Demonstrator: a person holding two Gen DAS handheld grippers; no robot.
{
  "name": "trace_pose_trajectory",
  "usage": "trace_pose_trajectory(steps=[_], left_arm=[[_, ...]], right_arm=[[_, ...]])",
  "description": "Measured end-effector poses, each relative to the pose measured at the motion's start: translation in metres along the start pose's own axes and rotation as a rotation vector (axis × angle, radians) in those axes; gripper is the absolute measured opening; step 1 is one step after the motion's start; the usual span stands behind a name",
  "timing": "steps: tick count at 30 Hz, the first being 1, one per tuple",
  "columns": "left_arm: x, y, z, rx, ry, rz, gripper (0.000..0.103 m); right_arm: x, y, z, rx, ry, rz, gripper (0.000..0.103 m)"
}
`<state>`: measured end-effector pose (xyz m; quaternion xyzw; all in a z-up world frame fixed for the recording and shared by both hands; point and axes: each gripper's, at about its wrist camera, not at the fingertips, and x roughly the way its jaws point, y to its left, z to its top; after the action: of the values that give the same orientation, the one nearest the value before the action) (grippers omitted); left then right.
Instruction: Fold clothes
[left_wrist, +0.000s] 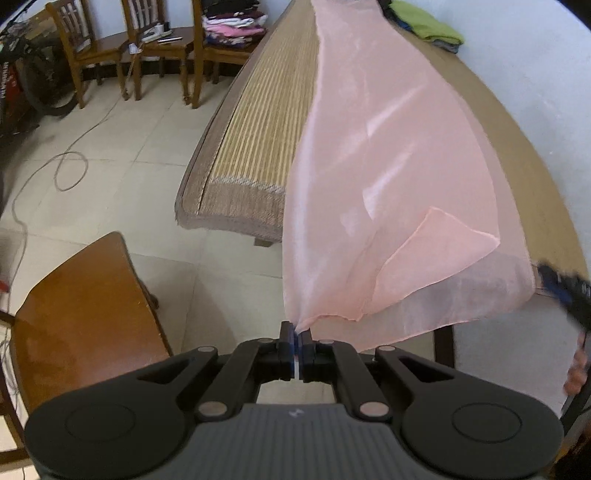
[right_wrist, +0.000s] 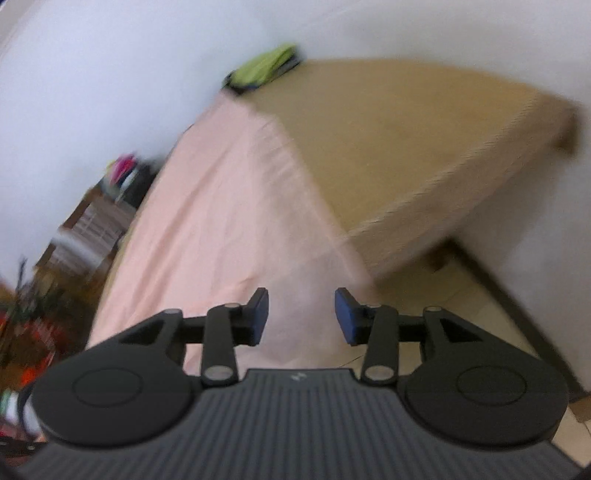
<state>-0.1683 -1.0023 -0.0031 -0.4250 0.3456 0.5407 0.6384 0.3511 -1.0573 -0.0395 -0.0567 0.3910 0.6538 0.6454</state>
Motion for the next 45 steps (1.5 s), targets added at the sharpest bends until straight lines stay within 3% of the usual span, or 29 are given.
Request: trace_pose_trajectory(steps=[1, 4, 5, 7, 9, 12, 16, 18, 19, 20, 23, 33, 38, 45], left_arm=[[0.003, -0.001, -0.001, -0.001, 0.007, 0.008, 0.002], [0.009, -0.002, -0.006, -0.020, 0.000, 0.040, 0.002], [0.010, -0.002, -0.009, -0.031, -0.006, 0.047, 0.002], [0.010, -0.002, -0.013, -0.059, -0.018, 0.059, 0.002], [0.009, -0.002, -0.017, -0.087, -0.029, 0.070, 0.002], [0.007, -0.002, -0.020, -0.108, -0.054, 0.102, 0.002], [0.005, -0.003, -0.022, -0.127, -0.065, 0.128, 0.002], [0.006, -0.007, -0.023, -0.127, -0.065, 0.137, 0.002], [0.006, -0.009, -0.024, -0.125, -0.065, 0.141, 0.002], [0.007, -0.011, -0.024, -0.124, -0.065, 0.146, 0.002], [0.008, -0.019, -0.024, -0.106, -0.063, 0.147, 0.002], [0.020, -0.047, -0.037, -0.042, -0.043, 0.121, 0.002], [0.034, -0.060, -0.045, -0.016, -0.001, 0.115, 0.003], [0.046, -0.066, -0.049, 0.036, 0.045, 0.109, 0.007]], right_arm=[[0.013, 0.020, 0.005, -0.127, 0.014, 0.034, 0.044], [0.054, 0.078, 0.014, -0.529, 0.069, 0.125, 0.064], [0.070, 0.092, 0.015, -0.650, 0.100, 0.147, 0.065], [0.102, 0.110, 0.018, -0.805, 0.187, 0.175, 0.065], [0.124, 0.115, 0.021, -0.872, 0.286, 0.211, 0.064], [0.138, 0.110, 0.023, -0.905, 0.437, 0.275, 0.064], [0.130, 0.097, 0.014, -0.976, 0.453, 0.292, 0.064], [0.126, 0.093, 0.011, -0.980, 0.446, 0.312, 0.053], [0.124, 0.092, 0.011, -0.985, 0.443, 0.322, 0.022], [0.121, 0.091, 0.010, -0.990, 0.440, 0.332, 0.002], [0.109, 0.085, 0.013, -1.012, 0.402, 0.344, 0.003], [0.022, 0.028, 0.036, -0.962, 0.207, 0.229, 0.003], [-0.001, -0.002, 0.023, -0.944, 0.212, 0.150, 0.003], [0.016, -0.026, -0.008, -0.951, 0.274, 0.022, 0.005]])
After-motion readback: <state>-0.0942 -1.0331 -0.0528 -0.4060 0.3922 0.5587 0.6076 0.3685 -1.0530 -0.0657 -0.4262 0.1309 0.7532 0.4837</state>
